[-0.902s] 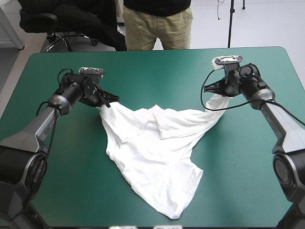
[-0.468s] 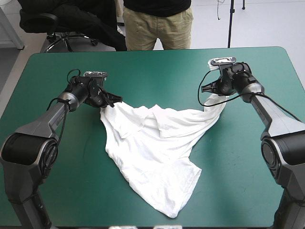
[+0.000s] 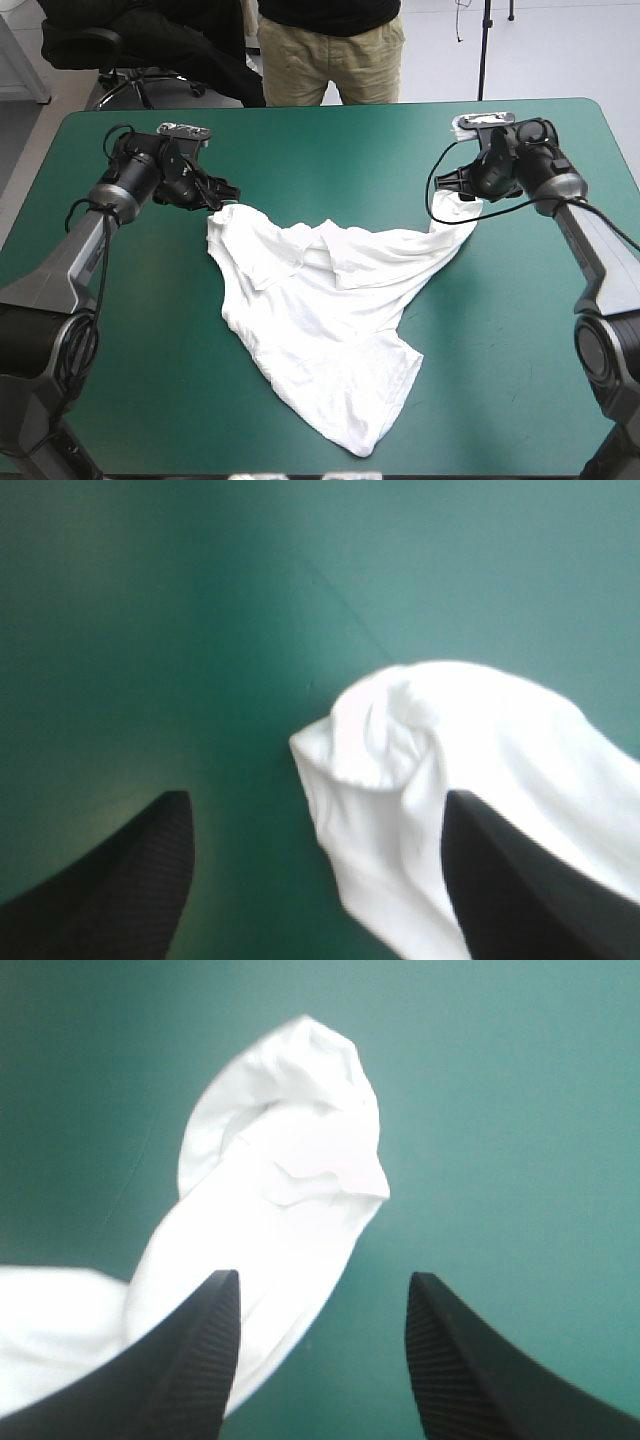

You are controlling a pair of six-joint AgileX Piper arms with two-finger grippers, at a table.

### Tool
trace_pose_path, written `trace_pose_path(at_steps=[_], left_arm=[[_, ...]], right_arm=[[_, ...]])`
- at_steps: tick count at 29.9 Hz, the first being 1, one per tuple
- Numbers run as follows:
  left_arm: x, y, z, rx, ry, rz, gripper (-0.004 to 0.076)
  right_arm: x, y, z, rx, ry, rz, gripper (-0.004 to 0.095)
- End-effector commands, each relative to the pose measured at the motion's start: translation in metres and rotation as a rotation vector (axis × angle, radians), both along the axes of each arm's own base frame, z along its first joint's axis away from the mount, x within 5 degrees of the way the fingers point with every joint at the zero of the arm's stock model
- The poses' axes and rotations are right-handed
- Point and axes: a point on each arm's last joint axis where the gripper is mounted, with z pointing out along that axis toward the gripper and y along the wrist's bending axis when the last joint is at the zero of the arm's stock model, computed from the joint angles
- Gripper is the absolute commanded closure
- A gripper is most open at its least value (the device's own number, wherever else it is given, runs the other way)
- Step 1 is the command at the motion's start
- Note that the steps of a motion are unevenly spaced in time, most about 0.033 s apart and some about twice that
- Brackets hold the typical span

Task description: Fold the cloth

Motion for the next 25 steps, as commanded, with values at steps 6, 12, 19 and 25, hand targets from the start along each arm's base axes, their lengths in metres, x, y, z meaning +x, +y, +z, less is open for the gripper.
trace_pose_path(at_steps=[6, 12, 19, 25], left_arm=[[-0.027, 0.006, 0.052, 0.016, -0.076, -0.038, 0.0218], [-0.006, 0.001, 0.021, 0.025, -0.033, -0.059, 0.0218], [0.016, -0.004, -0.026, 0.038, 0.087, -0.063, 0.0219], [0.024, -0.008, -0.053, 0.021, 0.151, -0.053, 0.0227]], right_arm=[[-0.057, -0.011, 0.092, 0.031, -0.193, 0.031, 0.0433], [-0.067, -0.013, 0.098, 0.029, -0.177, 0.03, 0.0465], [-0.068, -0.013, 0.097, 0.031, -0.163, 0.029, 0.0467], [-0.069, -0.011, 0.096, 0.048, -0.147, 0.037, 0.0467]])
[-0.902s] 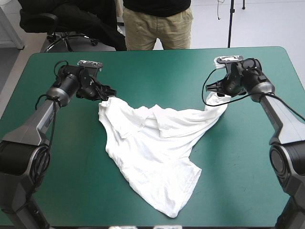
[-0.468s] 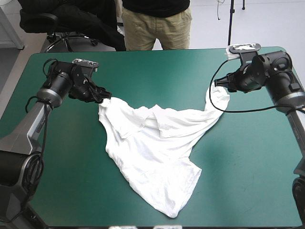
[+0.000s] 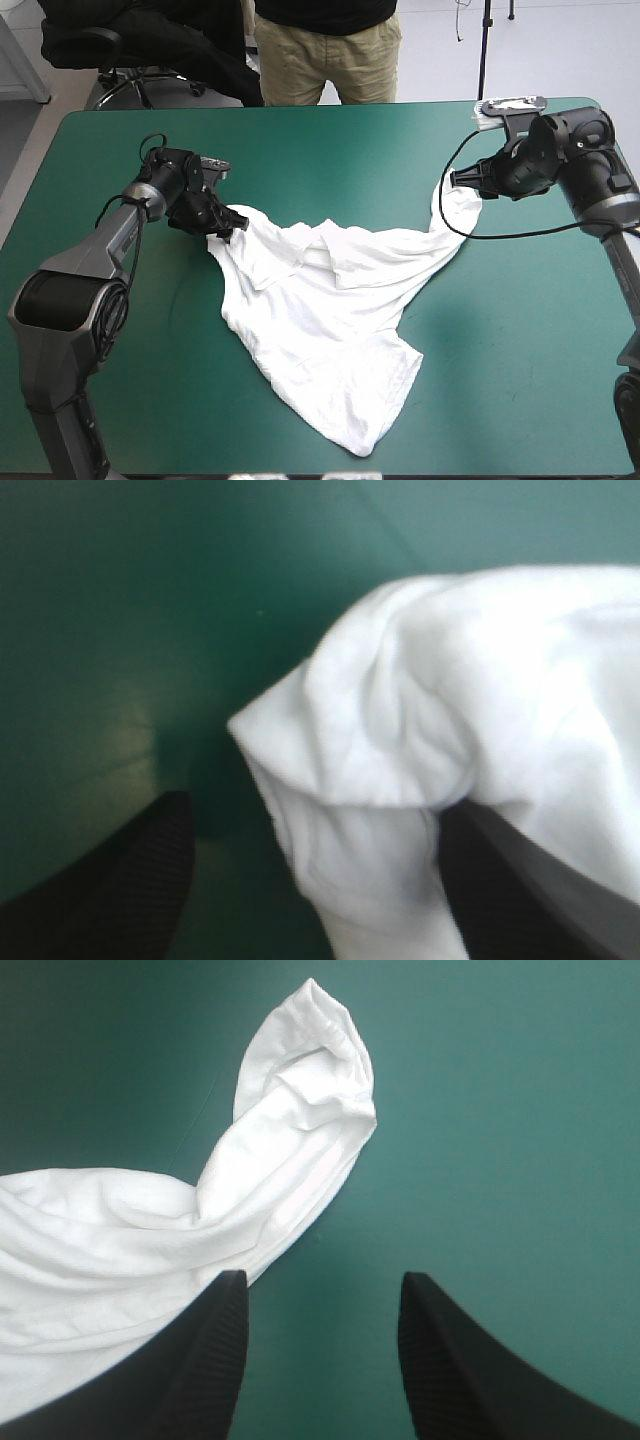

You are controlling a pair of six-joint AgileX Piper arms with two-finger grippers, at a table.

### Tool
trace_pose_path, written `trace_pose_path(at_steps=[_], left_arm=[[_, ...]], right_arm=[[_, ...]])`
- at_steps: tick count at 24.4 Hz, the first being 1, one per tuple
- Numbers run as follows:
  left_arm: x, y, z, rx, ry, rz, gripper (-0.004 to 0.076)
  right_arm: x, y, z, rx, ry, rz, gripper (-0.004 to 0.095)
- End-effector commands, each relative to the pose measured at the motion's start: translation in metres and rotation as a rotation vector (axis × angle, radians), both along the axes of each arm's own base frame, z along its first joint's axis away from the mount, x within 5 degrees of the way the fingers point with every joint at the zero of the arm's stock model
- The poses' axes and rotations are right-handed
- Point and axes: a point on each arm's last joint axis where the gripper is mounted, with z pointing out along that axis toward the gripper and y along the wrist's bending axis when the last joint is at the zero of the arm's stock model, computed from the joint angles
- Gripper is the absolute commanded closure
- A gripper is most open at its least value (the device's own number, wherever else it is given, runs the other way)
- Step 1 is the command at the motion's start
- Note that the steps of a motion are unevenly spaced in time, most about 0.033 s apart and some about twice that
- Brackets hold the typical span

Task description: Fold the cloth

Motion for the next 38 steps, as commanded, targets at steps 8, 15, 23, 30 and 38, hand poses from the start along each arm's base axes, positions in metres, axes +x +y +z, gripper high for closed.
trace_pose_path(at_steps=[8, 15, 23, 30, 38], left_arm=[[0.004, -0.007, 0.013, -0.068, -0.045, -0.027, 0.0741], [0.003, -0.007, 0.013, -0.067, -0.043, -0.027, 0.0741], [0.004, -0.008, 0.013, -0.084, -0.049, -0.022, 0.0741], [0.004, -0.009, 0.013, -0.09, -0.047, -0.02, 0.0741], [0.004, -0.01, 0.013, -0.104, -0.045, -0.015, 0.0741]], right_arm=[[-0.031, 0.025, 0.02, 0.033, 0.042, 0.187, 0.0467], [-0.077, 0.089, -0.02, -0.074, 0.17, 0.379, 0.0442], [-0.116, 0.13, -0.087, -0.14, 0.256, 0.463, 0.0344], [-0.127, 0.131, -0.13, -0.114, 0.273, 0.443, 0.0344], [-0.134, 0.129, -0.166, -0.093, 0.309, 0.454, 0.0368]])
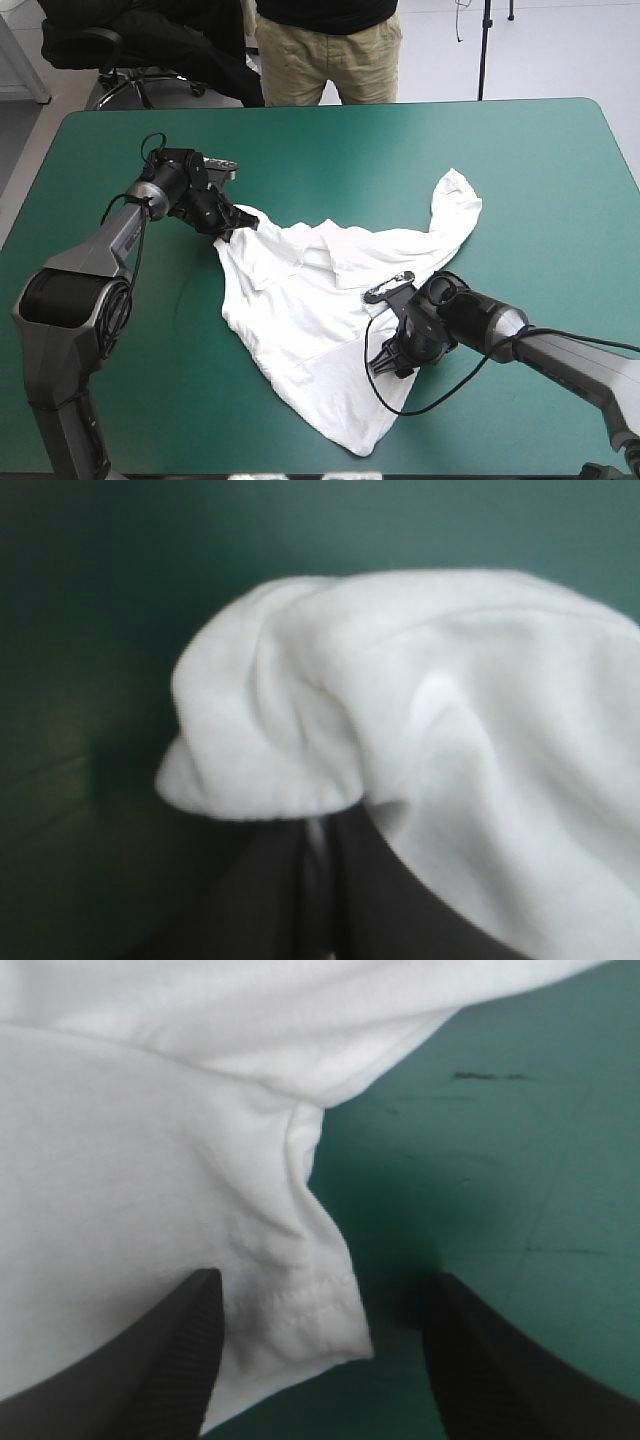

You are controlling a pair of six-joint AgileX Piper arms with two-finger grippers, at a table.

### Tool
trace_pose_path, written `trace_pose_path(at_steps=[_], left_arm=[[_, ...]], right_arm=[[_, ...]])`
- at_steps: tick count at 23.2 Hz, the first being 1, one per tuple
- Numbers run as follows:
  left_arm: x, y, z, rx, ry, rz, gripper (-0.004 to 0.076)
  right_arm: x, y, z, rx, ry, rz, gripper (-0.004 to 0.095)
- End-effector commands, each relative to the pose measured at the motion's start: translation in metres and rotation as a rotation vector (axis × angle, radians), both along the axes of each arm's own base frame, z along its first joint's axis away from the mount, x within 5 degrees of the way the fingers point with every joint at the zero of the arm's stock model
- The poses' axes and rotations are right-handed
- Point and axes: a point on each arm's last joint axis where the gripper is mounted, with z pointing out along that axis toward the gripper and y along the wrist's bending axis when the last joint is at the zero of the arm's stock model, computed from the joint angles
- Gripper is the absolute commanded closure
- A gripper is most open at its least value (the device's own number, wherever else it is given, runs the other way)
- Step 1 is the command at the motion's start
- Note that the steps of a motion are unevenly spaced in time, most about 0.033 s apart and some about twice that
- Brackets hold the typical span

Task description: Fold the cloth

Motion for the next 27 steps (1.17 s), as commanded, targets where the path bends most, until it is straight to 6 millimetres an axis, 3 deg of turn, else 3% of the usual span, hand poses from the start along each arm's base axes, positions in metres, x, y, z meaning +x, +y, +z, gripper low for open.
trace_pose_path(at_steps=[1, 4, 5, 6, 9, 12, 13, 16, 17, 21, 27], left_arm=[[0.003, 0.0, 0.017, -0.016, -0.08, 0.006, 0.0741], [0.003, -0.001, 0.018, -0.029, -0.078, 0.009, 0.0741], [0.002, -0.001, 0.017, -0.031, -0.075, 0.01, 0.0741], [0.001, -0.001, 0.019, -0.032, -0.071, 0.01, 0.0741], [-0.004, -0.001, 0.032, -0.036, -0.085, 0.007, 0.0741], [-0.023, 0.004, 0.076, -0.042, -0.143, 0.0, 0.0741], [-0.034, 0.006, 0.095, -0.043, -0.171, -0.011, 0.0741], [-0.061, 0.011, 0.142, -0.063, -0.287, -0.022, 0.0741], [-0.078, 0.015, 0.169, -0.077, -0.361, -0.022, 0.0741], [-0.11, 0.021, 0.218, -0.112, -0.515, -0.022, 0.0741], [-0.168, 0.029, 0.316, -0.228, -0.868, -0.025, 0.0741]], right_arm=[[-0.003, 0.002, -0.004, 0.039, -0.014, 0.011, 0.0449], [-0.007, 0.003, -0.013, 0.03, 0.022, 0.014, 0.0719], [-0.007, 0.004, -0.013, 0.038, 0.028, 0.01, 0.0868], [-0.008, 0.004, -0.013, 0.049, 0.03, 0.001, 0.0917], [-0.004, 0.003, 0.0, 0.049, -0.008, 0.003, 0.0926], [0.011, -0.01, 0.058, 0.107, -0.178, -0.054, 0.0926], [0.016, -0.019, 0.09, 0.165, -0.257, -0.082, 0.0926], [0.021, -0.043, 0.162, 0.261, -0.442, -0.109, 0.0926], [0.02, -0.053, 0.189, 0.279, -0.522, -0.099, 0.0926], [0.014, -0.069, 0.248, 0.292, -0.732, -0.065, 0.0926], [-0.006, -0.087, 0.334, 0.4, -1.039, -0.08, 0.0926]])
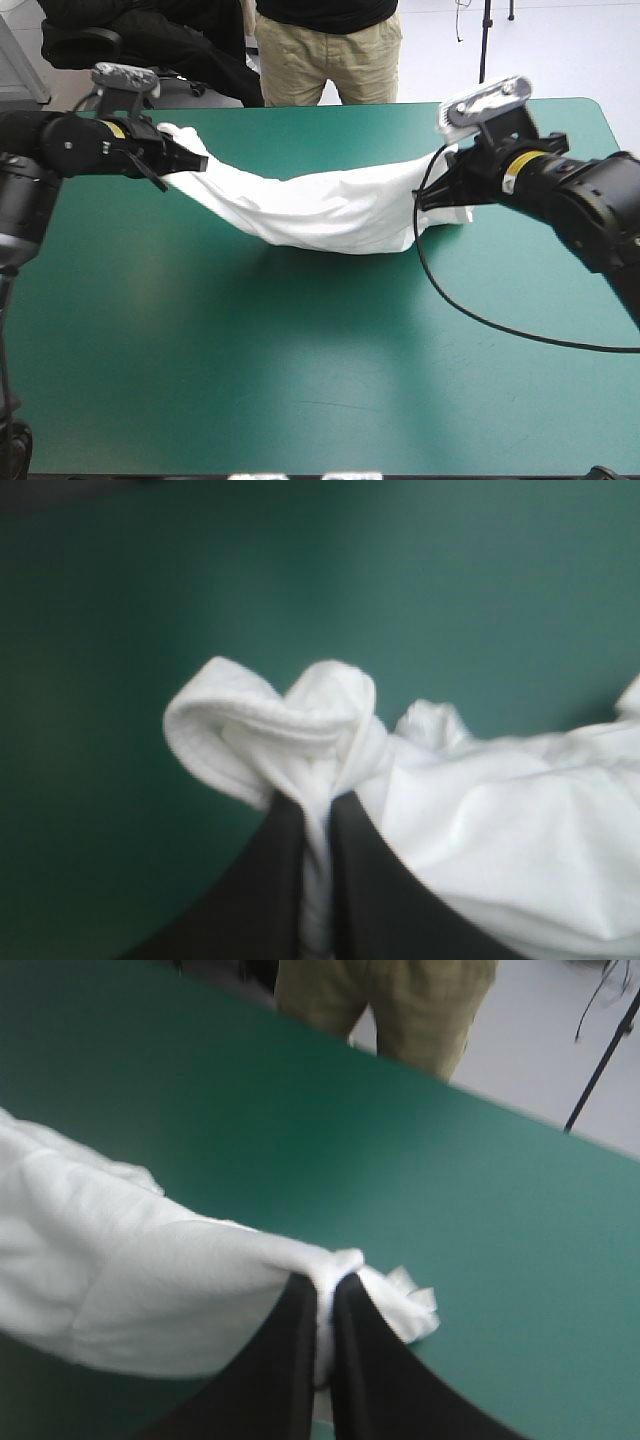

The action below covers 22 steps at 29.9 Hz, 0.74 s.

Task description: Fold the cloth

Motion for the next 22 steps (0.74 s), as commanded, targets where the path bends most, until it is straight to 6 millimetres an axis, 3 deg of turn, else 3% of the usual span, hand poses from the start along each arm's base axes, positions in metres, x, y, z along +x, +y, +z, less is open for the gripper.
trace_pose_path(at_steps=[1, 6, 11, 18, 22], left_arm=[[-0.048, 0.005, 0.079, -0.125, -0.334, -0.016, 0.0741], [-0.1, 0.012, 0.15, -0.249, -0.645, -0.05, 0.0741], [-0.149, 0.02, 0.197, -0.328, -0.896, -0.076, 0.0741], [-0.209, 0.027, 0.232, -0.402, -1.146, -0.161, 0.0741], [-0.222, 0.029, 0.236, -0.412, -1.184, -0.172, 0.0741]], right_arm=[[-0.024, -0.02, 0.066, 0.089, -0.302, -0.005, 0.0926], [-0.052, -0.036, 0.12, 0.124, -0.583, 0.031, 0.0926], [-0.082, -0.052, 0.159, 0.168, -0.79, 0.03, 0.0926], [-0.12, -0.074, 0.193, 0.211, -1.012, 0.023, 0.0925], [-0.121, -0.076, 0.191, 0.202, -0.975, 0.016, 0.0925]])
